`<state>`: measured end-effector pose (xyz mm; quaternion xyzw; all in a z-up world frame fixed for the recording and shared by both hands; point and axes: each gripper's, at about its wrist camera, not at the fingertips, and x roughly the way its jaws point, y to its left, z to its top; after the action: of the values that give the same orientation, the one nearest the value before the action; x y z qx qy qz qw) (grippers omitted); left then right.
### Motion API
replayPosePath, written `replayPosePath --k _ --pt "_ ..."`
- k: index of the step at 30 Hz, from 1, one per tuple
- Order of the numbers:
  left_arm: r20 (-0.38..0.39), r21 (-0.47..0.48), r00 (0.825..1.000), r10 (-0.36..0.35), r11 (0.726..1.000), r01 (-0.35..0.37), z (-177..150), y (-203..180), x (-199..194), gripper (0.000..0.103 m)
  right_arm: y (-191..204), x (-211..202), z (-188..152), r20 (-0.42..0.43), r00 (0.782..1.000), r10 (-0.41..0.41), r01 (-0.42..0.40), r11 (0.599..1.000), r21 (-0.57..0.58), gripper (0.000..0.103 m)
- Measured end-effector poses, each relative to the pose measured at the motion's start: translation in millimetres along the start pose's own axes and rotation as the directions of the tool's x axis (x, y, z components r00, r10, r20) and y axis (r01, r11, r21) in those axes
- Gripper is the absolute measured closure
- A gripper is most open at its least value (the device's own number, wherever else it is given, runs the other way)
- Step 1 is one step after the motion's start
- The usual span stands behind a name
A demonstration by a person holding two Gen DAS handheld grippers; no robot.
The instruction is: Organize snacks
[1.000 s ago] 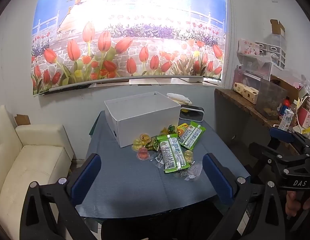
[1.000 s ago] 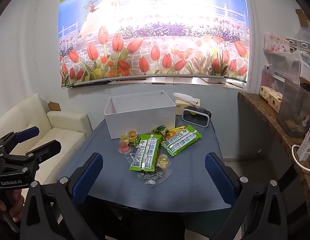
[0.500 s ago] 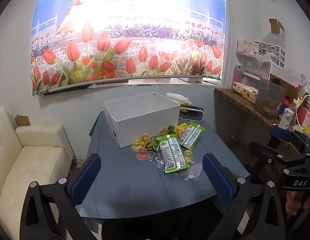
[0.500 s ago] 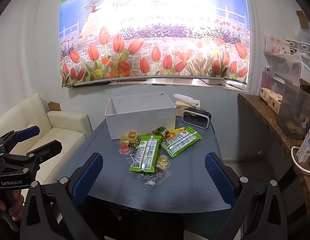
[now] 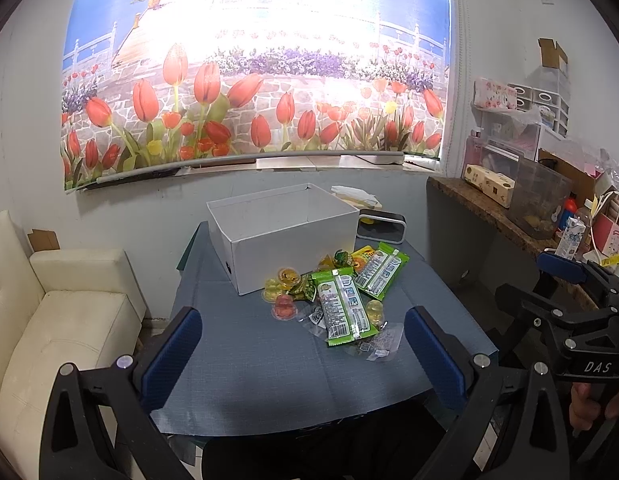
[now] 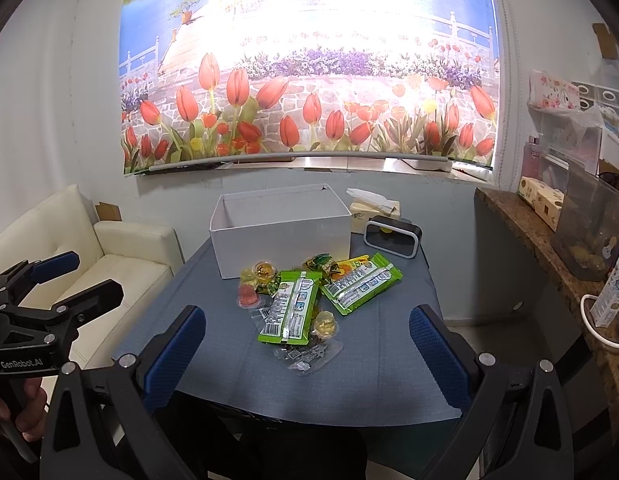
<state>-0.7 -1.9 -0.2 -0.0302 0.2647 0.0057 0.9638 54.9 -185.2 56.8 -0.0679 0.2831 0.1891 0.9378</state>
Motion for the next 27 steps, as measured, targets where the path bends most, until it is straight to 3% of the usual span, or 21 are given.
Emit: replayPosePath --k 27 --pt "-0.009 0.001 1.000 0.012 1.000 -0.012 0.3 3.5 2.3 0.000 -1.7 1.6 1.1 -0.010 1.000 0.002 -0.002 1.000 0.012 0.000"
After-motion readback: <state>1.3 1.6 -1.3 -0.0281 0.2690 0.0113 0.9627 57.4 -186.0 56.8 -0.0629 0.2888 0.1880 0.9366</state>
